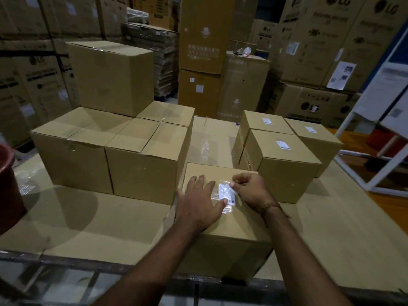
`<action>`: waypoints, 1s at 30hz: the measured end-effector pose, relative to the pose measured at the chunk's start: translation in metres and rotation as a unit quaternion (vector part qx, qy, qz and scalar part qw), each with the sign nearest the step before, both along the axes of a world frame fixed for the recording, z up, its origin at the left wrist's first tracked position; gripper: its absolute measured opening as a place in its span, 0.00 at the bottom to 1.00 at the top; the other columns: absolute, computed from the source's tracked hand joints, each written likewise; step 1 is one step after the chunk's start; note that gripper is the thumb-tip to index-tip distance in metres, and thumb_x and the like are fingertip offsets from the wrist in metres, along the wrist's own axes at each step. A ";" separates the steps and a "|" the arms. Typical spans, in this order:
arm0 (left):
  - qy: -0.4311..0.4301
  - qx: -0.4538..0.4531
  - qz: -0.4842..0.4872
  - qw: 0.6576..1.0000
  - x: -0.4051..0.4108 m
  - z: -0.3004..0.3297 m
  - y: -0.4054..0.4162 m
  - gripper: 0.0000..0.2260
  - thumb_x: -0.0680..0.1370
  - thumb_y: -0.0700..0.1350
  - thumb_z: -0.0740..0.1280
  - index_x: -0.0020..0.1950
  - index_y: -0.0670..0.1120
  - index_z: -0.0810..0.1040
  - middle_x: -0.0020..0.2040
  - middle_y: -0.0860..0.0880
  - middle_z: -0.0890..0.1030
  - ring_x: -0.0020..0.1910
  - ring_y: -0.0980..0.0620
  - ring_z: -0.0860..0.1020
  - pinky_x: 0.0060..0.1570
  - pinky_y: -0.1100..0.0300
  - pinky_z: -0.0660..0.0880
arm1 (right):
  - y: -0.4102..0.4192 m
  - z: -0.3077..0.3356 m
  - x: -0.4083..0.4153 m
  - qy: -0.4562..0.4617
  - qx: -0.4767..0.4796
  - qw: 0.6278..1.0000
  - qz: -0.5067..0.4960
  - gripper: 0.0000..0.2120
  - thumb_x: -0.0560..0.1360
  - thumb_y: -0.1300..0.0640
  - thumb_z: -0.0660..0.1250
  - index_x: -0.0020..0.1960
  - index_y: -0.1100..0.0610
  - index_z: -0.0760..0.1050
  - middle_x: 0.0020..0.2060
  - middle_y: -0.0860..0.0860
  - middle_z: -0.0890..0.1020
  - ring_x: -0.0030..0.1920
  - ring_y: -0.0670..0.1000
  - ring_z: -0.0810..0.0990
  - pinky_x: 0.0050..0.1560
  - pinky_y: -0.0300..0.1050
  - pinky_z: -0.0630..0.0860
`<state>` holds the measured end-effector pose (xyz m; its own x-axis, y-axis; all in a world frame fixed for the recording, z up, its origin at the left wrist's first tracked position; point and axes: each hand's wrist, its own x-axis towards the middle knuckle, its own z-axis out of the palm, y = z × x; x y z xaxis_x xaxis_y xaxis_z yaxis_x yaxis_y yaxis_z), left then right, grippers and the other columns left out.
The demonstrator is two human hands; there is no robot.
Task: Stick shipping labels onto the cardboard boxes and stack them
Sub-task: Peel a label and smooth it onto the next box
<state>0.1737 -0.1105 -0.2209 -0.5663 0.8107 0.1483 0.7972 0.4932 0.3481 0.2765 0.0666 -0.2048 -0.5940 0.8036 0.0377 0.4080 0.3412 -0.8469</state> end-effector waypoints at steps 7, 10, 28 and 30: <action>-0.006 0.006 0.002 1.000 0.000 -0.001 0.000 0.36 0.79 0.73 0.53 0.83 0.57 0.60 0.86 0.50 0.55 0.85 0.46 0.51 0.76 0.31 0.57 | -0.018 -0.007 -0.011 -0.032 0.141 0.987 -0.075 0.09 0.74 0.61 0.74 0.37 0.50 0.84 0.45 0.48 0.83 0.43 0.45 0.82 0.47 0.44 0.80; -0.004 0.004 0.001 1.000 0.000 -0.002 0.000 0.36 0.79 0.73 0.54 0.83 0.57 0.60 0.86 0.50 0.56 0.85 0.46 0.52 0.76 0.31 0.57 | -0.022 -0.008 -0.012 -0.026 0.147 0.986 -0.078 0.08 0.77 0.59 0.71 0.40 0.51 0.82 0.47 0.48 0.82 0.46 0.49 0.81 0.46 0.45 0.75; -0.005 0.022 -0.003 1.000 0.001 -0.004 0.000 0.35 0.79 0.73 0.54 0.83 0.57 0.62 0.85 0.50 0.57 0.84 0.46 0.53 0.74 0.31 0.59 | -0.047 0.007 0.057 0.032 -0.055 0.995 0.075 0.45 0.72 0.59 0.82 0.79 0.40 0.60 0.46 0.50 0.87 0.49 0.45 0.87 0.57 0.44 0.80; -0.010 0.026 -0.005 1.000 0.000 -0.003 0.000 0.36 0.79 0.73 0.56 0.82 0.57 0.62 0.85 0.50 0.57 0.84 0.47 0.53 0.74 0.31 0.59 | -0.048 0.005 0.058 0.020 -0.030 0.997 0.068 0.36 0.72 0.63 0.82 0.74 0.48 0.70 0.43 0.51 0.85 0.41 0.45 0.82 0.51 0.43 0.80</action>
<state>0.1739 -0.1101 -0.2238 -0.5619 0.8077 0.1785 0.7942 0.4664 0.3895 0.3345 0.0185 -0.1999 -0.6965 0.7174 0.0173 0.3271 0.3389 -0.8821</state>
